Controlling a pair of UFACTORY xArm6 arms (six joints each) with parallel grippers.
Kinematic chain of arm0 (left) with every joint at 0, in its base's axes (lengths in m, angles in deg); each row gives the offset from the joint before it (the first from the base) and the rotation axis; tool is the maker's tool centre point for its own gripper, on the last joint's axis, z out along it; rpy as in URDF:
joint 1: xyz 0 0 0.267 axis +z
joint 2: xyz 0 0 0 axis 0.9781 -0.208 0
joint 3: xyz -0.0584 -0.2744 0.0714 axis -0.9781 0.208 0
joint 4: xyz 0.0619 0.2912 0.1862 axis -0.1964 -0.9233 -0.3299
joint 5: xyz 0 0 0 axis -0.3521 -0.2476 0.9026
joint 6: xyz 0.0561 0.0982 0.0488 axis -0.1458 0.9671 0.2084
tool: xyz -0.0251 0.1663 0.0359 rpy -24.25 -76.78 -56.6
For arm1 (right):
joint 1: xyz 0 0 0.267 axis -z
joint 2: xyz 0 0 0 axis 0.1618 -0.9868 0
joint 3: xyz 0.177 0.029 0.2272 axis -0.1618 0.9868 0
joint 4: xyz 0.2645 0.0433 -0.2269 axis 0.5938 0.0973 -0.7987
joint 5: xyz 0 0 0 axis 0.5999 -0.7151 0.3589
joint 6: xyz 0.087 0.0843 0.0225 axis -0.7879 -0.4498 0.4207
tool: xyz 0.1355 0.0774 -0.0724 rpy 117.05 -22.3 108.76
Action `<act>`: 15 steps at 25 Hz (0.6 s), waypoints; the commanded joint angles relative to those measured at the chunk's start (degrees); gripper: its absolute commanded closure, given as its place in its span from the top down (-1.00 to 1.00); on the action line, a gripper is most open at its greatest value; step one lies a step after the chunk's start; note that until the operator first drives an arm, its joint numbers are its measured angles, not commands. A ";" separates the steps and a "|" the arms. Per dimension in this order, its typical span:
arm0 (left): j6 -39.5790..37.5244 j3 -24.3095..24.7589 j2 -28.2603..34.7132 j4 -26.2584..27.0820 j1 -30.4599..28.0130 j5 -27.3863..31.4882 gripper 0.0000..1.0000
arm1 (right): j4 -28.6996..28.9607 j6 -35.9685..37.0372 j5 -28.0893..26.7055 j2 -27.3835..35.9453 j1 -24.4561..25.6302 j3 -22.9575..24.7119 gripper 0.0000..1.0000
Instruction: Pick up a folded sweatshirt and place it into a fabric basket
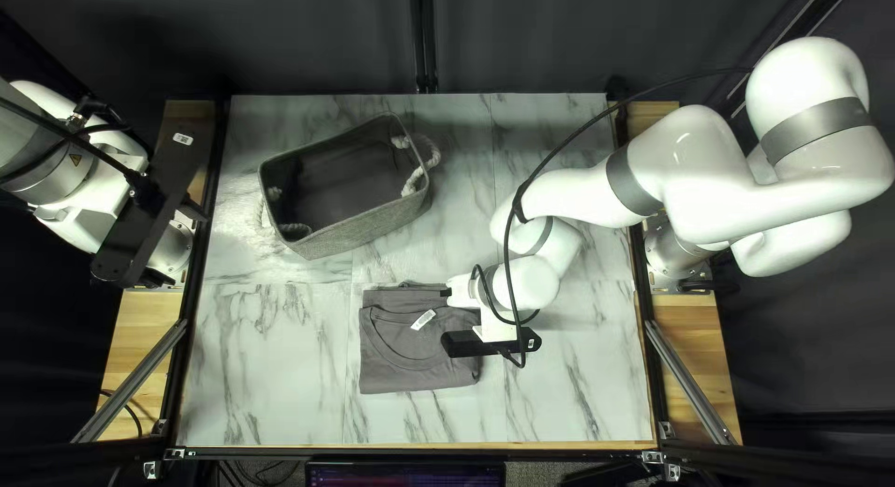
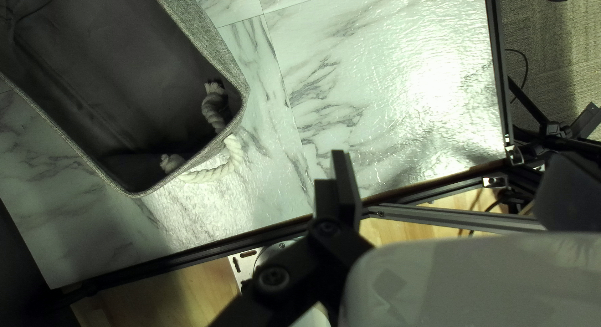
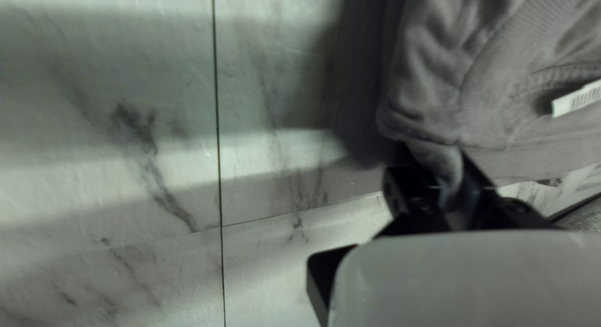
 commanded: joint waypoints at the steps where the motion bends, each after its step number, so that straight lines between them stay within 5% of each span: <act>1: 0.00 0.00 0.00 0.00 0.00 0.00 1.00 | 4.30 2.85 -2.64 2.06 -1.81 -0.17 -1.00; 15: 0.00 0.00 0.00 0.00 0.00 0.00 1.00 | 7.66 3.88 -7.46 3.93 -4.44 -1.52 -1.00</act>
